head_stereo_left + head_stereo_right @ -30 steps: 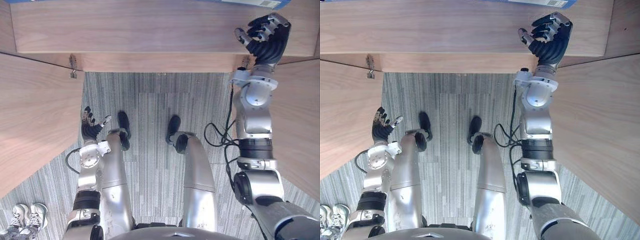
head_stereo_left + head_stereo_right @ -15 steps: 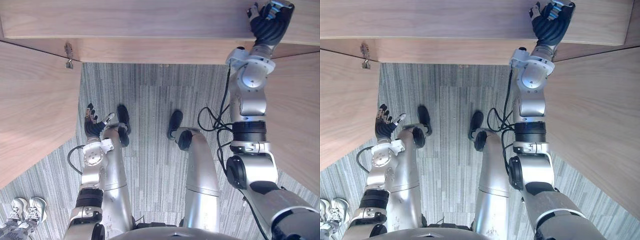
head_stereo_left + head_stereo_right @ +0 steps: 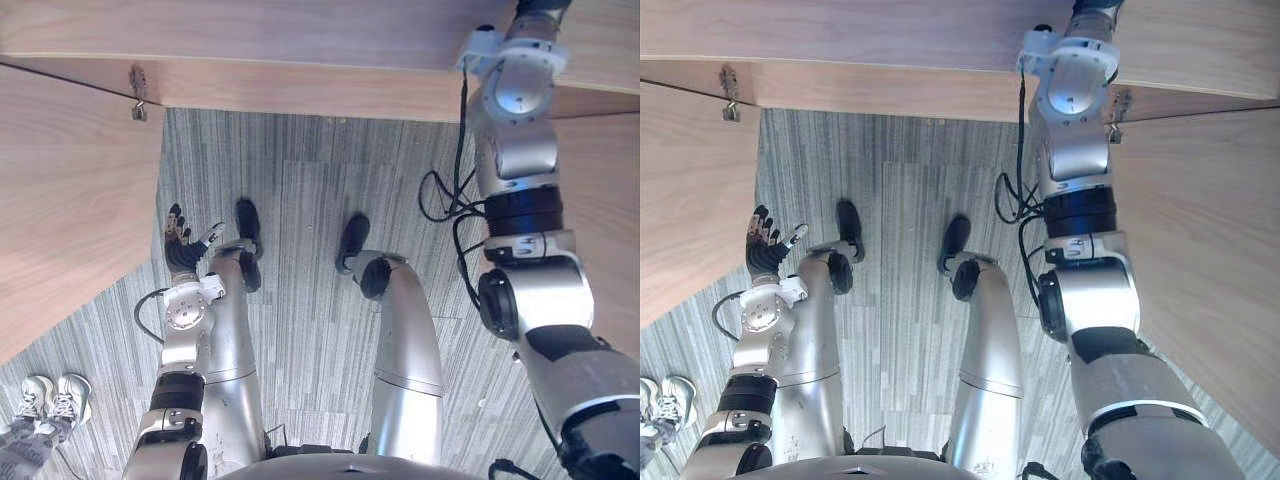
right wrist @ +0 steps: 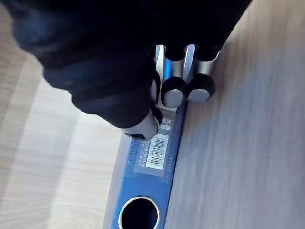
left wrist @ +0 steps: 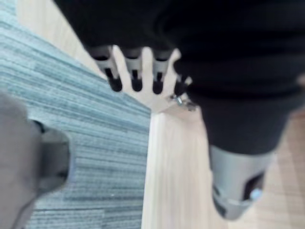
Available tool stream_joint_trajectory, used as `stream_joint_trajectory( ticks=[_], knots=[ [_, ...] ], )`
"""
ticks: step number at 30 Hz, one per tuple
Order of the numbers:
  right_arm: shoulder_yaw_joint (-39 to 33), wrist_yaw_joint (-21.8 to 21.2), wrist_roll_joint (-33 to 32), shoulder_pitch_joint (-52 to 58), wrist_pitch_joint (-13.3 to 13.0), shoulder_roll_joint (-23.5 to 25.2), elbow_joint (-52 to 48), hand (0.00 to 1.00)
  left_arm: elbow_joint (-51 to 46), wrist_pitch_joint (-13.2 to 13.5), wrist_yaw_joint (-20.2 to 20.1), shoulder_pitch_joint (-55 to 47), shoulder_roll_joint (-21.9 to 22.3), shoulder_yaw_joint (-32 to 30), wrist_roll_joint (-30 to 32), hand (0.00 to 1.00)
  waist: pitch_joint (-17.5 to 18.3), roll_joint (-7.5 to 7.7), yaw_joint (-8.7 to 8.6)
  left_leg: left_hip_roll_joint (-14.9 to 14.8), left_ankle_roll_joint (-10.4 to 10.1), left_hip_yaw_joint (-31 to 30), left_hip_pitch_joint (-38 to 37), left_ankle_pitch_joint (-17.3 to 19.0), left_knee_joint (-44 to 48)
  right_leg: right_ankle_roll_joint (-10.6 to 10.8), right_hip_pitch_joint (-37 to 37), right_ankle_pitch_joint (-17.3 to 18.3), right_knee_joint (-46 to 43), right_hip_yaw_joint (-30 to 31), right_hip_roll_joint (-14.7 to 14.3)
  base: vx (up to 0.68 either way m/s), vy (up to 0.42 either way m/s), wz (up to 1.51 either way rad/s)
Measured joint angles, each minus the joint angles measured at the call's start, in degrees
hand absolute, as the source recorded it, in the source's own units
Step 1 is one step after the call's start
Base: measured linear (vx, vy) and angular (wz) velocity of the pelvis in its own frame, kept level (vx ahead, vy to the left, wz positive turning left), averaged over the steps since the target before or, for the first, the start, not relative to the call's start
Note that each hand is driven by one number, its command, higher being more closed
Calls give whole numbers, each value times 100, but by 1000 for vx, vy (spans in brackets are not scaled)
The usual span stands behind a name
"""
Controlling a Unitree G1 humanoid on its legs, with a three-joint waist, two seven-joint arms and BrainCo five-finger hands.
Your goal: Walk over to the cabinet, pick up the folder, carry it to the office cabinet, place the folder inside the office cabinet, then close the office cabinet door
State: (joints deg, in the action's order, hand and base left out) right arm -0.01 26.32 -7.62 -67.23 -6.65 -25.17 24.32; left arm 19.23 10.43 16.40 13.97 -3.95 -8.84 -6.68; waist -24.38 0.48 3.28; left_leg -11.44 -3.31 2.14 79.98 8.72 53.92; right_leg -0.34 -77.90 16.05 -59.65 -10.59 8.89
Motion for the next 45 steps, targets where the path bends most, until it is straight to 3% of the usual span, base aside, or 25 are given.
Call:
stream_joint_trajectory(
  ticks=[12,15,25,30,33,40,45],
  knots=[
    [-18,-14,-1000,-7,-89,-210,92,100,34,10,-14,-6,-3,-5,-222,0,0,0,34,58,-3,-69,7,-121,-10,-35,35,23,-82,-109,88,-8,15,6],
    [-240,-13,-973,642,-139,-62,-880,100,24,-30,-20,-10,-2,-6,-215,0,0,0,23,-4,-6,-124,-29,51,296,-29,159,141,-276,-132,55,6,18,-3],
    [-209,-256,274,3055,-365,847,-2874,100,-19,-289,-66,-61,93,134,164,0,41,78,-140,-303,-16,-40,-762,623,905,-31,845,419,-580,75,-165,7,21,-17],
    [341,-408,1311,4251,-456,1132,-3859,100,-2,-362,-111,-277,101,150,362,0,170,276,-271,-452,-71,62,-1460,794,789,-30,1509,444,-331,99,-329,16,1,-15],
    [892,-658,1716,5256,-510,1363,-4049,100,163,-372,-176,-589,210,233,483,0,427,404,-301,-505,-71,217,-2212,829,378,4,2256,391,192,38,-350,79,19,-8],
    [1694,-1304,2502,6993,-615,1643,-3602,100,563,-379,-237,-1418,344,542,672,0,1045,418,-320,-408,-28,628,-4099,815,-803,194,4128,36,1695,74,-427,156,80,-5],
    [1726,-1601,2834,7322,-584,1868,-1618,100,1353,-369,-316,-1584,123,1028,930,0,1342,435,-330,-119,4,927,-5250,371,-2130,309,5232,-558,3146,173,-418,122,76,-2]
  ],
)
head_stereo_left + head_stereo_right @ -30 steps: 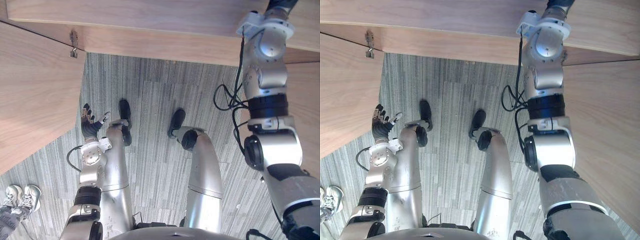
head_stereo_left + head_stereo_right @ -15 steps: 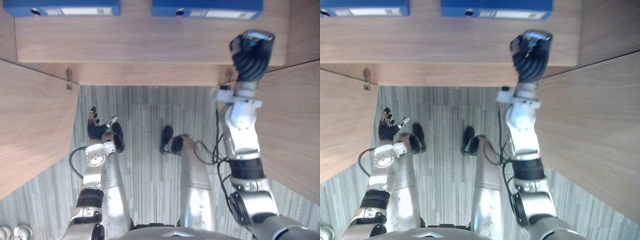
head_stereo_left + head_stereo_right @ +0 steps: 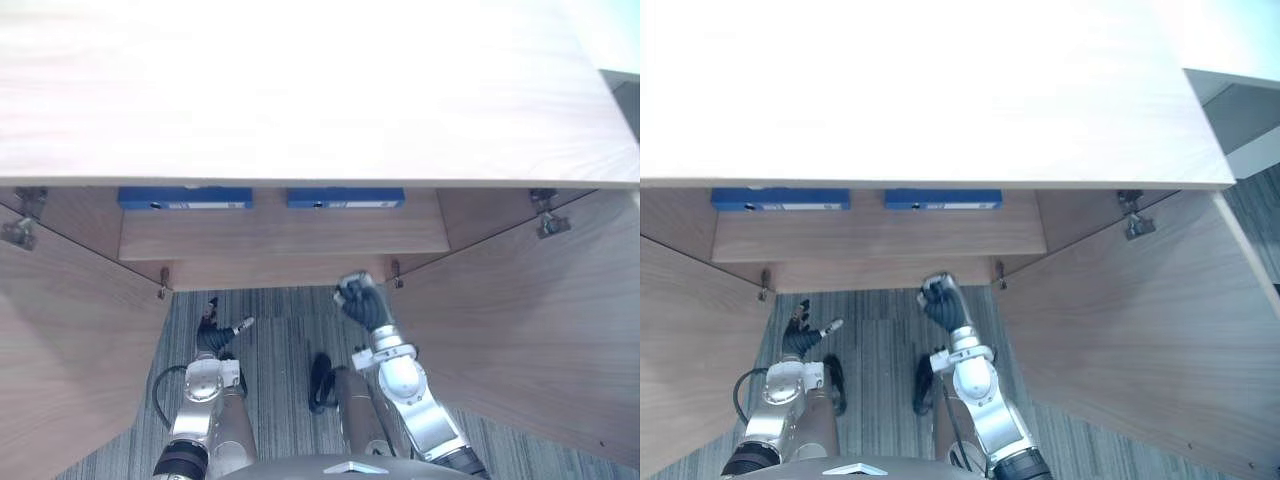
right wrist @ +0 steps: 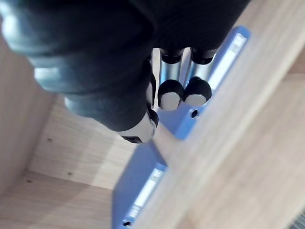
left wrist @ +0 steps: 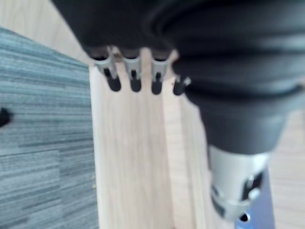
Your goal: Walk over to the cabinet, pick up the folder, carry it to the office cabinet, place the folder inside the office cabinet, then close the office cabinet door
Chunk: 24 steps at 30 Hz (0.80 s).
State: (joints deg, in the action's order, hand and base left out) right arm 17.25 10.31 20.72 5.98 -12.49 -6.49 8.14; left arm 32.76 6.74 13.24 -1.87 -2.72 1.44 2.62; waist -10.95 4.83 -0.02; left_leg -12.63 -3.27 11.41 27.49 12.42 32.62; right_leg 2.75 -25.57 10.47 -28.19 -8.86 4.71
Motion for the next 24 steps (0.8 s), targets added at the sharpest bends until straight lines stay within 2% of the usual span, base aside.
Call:
stream_joint_trajectory(
  ticks=[3,9,13,17,18,24],
  knots=[
    [-206,-32,6,-38,133,48,1418,100,330,3,-36,-28,-54,98,58,0,87,-77,-39,213,-2,146,-633,-441,-930,67,689,-570,1125,15,-15,67,41,-3],
    [-939,25,-29,-79,341,113,2950,100,746,12,-105,-111,-134,97,206,0,354,-226,-147,574,42,394,-1615,-1054,-2282,121,1601,-1305,2513,114,11,3,25,-8],
    [-1340,60,-267,-74,493,153,3630,100,1138,6,-115,-163,-137,90,208,0,593,-284,-187,724,54,440,-2073,-1370,-2949,132,1857,-1468,2872,201,40,-51,5,-9],
    [-1707,117,-586,-70,650,153,4070,100,1524,-12,-128,-181,-137,87,209,0,701,-280,-204,848,39,378,-2447,-1630,-3600,122,1978,-1477,3042,211,45,-84,16,-3],
    [-1840,122,-709,-27,669,177,4145,0,1635,-36,-130,-201,-141,83,209,0,768,-271,-208,903,36,234,-2484,-1660,-3748,123,1987,-1477,3090,217,42,-28,22,-7],
    [-2443,167,-1212,-21,802,276,4539,0,2136,-149,-154,-214,-118,83,225,0,895,-259,-284,1001,62,135,-2670,-1652,-3754,191,2271,-1513,3227,225,93,2,16,3]
  ],
)
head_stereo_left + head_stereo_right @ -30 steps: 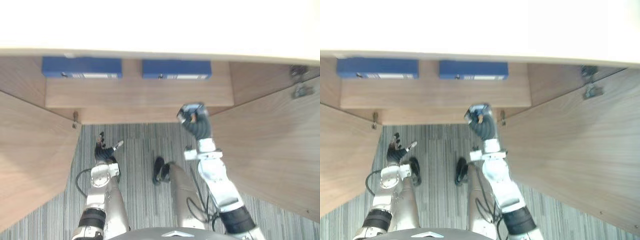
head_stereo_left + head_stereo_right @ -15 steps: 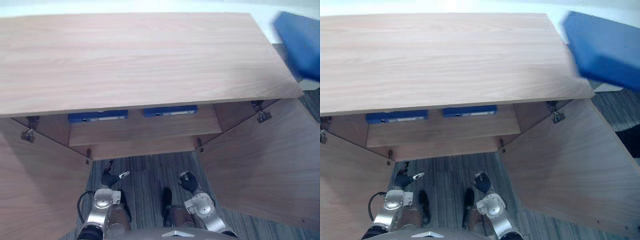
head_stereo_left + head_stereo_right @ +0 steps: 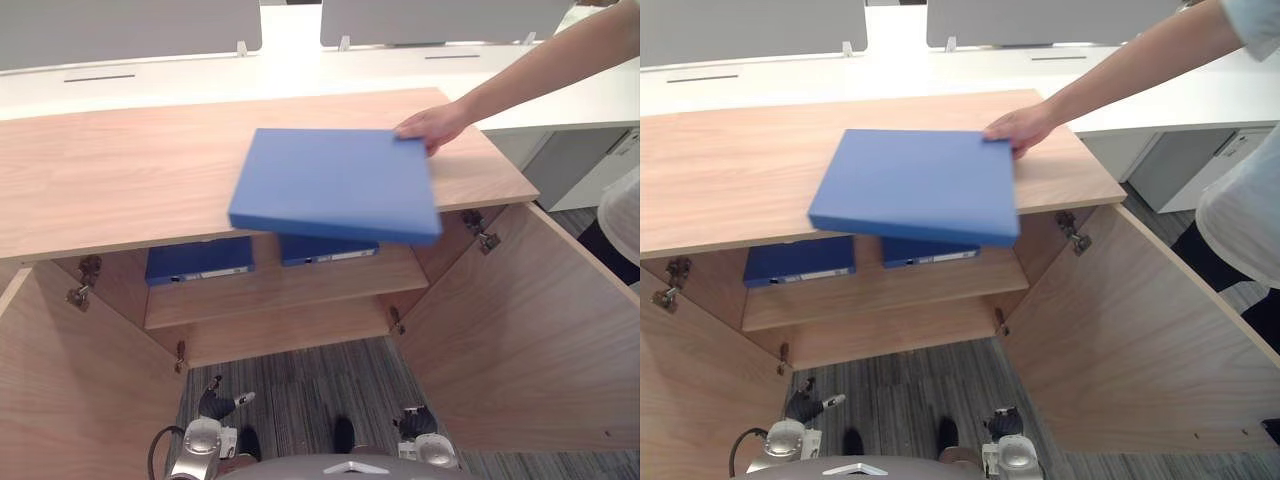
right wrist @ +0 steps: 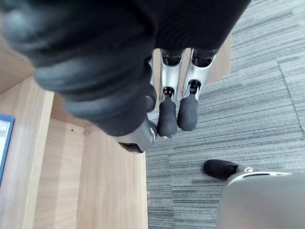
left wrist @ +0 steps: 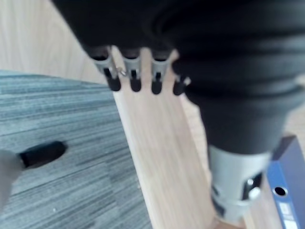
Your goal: Walk over to the cabinet, pick up the folder, carry it to the office cabinet, place the folder inside the office cabinet, then close the office cabinet door
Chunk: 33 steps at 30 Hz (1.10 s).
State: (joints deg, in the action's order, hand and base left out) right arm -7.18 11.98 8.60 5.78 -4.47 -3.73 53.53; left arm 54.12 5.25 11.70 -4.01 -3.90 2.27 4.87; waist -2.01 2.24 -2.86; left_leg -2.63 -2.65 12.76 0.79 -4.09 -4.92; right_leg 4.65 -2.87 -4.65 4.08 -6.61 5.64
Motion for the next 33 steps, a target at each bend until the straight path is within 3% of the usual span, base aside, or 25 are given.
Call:
stream_joint_trajectory(
  ticks=[13,23,28,33],
  knots=[
    [-648,48,-279,-147,195,104,449,0,311,-71,-8,-77,24,-104,49,0,14,-9,-9,115,63,16,-468,125,-2,89,483,4,51,118,62,22,8,-1],
    [-653,78,-369,-165,199,98,597,0,184,-66,60,-9,56,159,328,0,17,-20,-43,142,52,-2,-585,185,-2,101,605,88,52,102,93,0,0,0],
    [-643,109,-368,-100,197,88,597,0,-822,-29,183,-40,44,208,311,0,19,-20,-39,158,60,-40,-609,191,-2,117,664,101,52,65,114,-14,-5,5],
    [-410,114,-357,-19,198,15,597,0,-2469,56,285,-181,42,239,190,0,46,-41,-35,161,64,-165,-609,189,-2,113,717,152,51,-55,119,-2,-15,11]
  ],
)
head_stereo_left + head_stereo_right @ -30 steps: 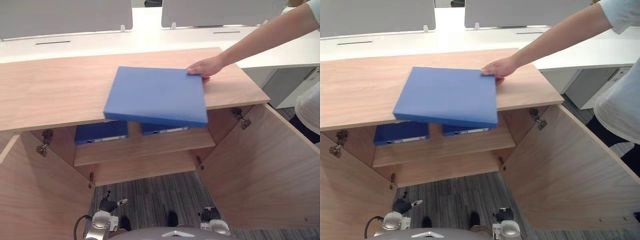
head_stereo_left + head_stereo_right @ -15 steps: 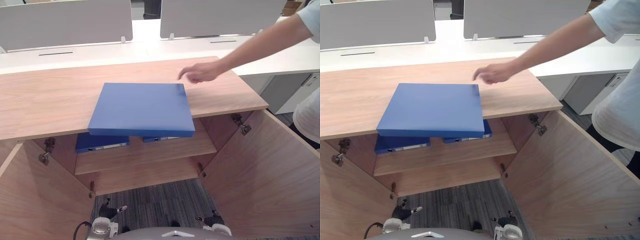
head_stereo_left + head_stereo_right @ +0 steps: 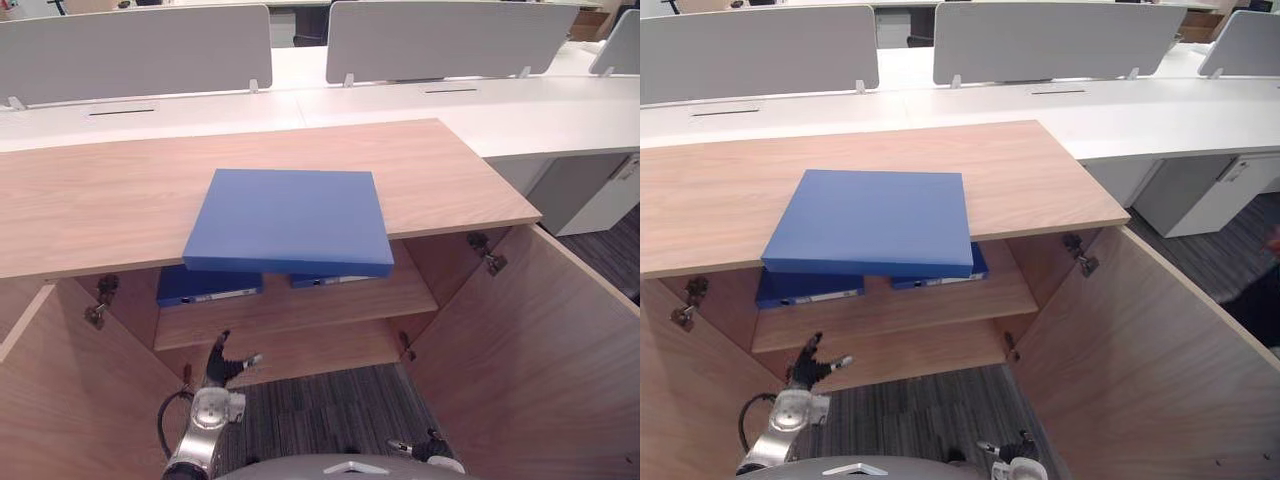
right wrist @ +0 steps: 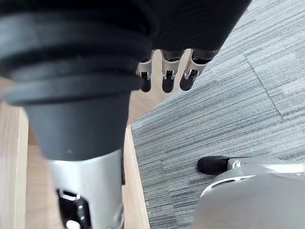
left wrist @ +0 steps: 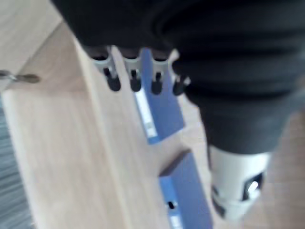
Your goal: Walk over to the cabinet, pick up the folder, carry it to the office cabinet, place the folder inside the office cabinet, then close the office cabinet door
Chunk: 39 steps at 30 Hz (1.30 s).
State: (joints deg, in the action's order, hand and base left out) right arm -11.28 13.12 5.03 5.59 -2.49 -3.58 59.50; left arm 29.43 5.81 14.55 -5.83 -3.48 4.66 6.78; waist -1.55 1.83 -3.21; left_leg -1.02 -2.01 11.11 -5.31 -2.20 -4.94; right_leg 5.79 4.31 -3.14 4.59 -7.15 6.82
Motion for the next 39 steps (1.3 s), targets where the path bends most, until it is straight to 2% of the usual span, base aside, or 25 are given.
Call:
stream_joint_trajectory(
  ticks=[5,12,21,24,39],
  knots=[
    [120,-1,213,27,1,-57,-3,0,-908,139,96,-12,-16,-13,-56,0,34,-41,10,-2,21,-29,-50,-12,1,-38,74,11,-8,-37,-3,6,-6,2],
    [268,-12,416,26,18,-68,-3,0,-1353,212,202,-23,-104,-119,-163,0,57,5,10,-8,17,-94,-161,5,0,-21,199,53,-36,-136,-6,-13,-13,5],
    [450,-17,659,81,27,-88,3,0,-1986,222,516,-284,-129,-811,-147,0,115,113,72,-10,17,-157,-338,6,-1,-52,387,131,-89,-181,1,-15,-3,3],
    [584,-46,694,91,47,-98,7,0,-2002,235,519,-296,-124,-803,-145,0,119,129,124,-9,18,-212,-368,3,-1,-14,434,183,-133,-266,11,-33,-7,11],
    [1051,-193,887,147,49,-145,15,0,-2544,302,502,-522,-88,-683,-156,0,126,179,158,-15,-18,-320,-664,40,-2,5,780,299,-215,-332,21,-16,0,3]
  ],
)
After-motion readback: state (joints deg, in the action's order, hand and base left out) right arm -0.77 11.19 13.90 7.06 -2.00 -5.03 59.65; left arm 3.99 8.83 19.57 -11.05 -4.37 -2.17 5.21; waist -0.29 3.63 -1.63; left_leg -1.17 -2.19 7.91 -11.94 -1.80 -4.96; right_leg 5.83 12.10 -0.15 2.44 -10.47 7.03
